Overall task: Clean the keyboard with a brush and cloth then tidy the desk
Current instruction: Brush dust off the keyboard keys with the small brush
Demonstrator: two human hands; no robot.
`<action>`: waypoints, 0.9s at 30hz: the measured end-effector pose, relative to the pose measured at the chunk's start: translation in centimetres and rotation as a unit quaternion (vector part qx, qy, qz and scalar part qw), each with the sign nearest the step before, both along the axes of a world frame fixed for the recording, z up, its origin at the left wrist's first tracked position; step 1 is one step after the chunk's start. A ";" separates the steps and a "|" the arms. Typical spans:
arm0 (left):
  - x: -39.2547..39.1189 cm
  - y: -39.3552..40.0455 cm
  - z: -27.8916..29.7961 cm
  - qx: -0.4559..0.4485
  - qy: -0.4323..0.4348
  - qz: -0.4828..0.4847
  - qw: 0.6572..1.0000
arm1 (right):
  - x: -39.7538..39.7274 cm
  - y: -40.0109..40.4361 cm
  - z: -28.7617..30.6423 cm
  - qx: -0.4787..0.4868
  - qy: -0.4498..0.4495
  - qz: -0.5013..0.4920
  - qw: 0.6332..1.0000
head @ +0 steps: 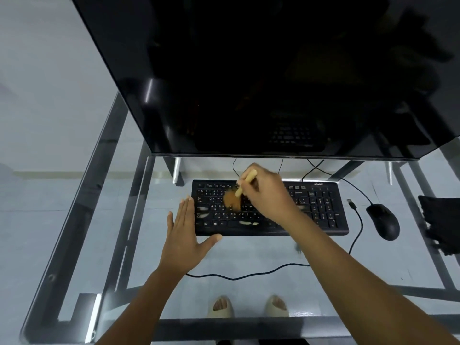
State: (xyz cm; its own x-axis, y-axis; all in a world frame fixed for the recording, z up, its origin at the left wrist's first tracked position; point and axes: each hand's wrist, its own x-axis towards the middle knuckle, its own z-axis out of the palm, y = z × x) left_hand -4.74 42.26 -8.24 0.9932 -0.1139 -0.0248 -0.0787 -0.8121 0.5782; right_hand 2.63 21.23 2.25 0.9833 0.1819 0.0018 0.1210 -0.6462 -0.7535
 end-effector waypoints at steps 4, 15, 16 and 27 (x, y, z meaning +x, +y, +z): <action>0.0 0.5 -0.8 -0.002 -0.007 -0.004 1.000 | 0.4 0.1 0.5 0.117 0.015 -0.086 0.989; -0.3 0.5 -1.3 0.020 -0.024 0.001 1.000 | -3.2 4.3 0.8 0.059 0.044 0.034 0.997; -0.3 0.5 -1.3 0.020 -0.024 -0.001 0.999 | -3.5 4.9 0.3 0.054 0.054 0.055 0.996; 0.0 0.0 -0.9 -0.020 -0.029 0.041 0.999 | -0.4 1.5 0.3 -0.038 -0.019 -0.026 0.999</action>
